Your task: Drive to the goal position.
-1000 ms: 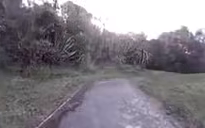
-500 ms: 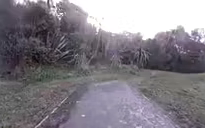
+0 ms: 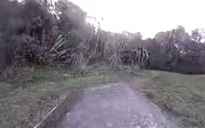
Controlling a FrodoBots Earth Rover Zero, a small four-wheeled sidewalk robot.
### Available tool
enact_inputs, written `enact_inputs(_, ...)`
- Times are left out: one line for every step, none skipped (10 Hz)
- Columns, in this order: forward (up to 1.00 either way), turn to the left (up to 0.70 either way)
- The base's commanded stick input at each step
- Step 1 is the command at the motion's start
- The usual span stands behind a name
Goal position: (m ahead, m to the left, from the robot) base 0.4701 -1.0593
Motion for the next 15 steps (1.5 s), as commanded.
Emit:
enact_inputs(0.7, -0.15)
enact_inputs(0.7, -0.33)
enact_inputs(0.7, -0.35)
enact_inputs(0.7, -0.35)
enact_inputs(0.7, -0.12)
enact_inputs(0.7, -0.03)
enact_inputs(0.7, 0.0)
enact_inputs(0.7, 0.0)
enact_inputs(0.7, 0.0)
enact_inputs(0.7, 0.0)
enact_inputs(0.7, 0.0)
enact_inputs(0.7, 0.0)
enact_inputs(0.7, 0.0)
enact_inputs(0.7, 0.0)
enact_inputs(0.7, 0.06)
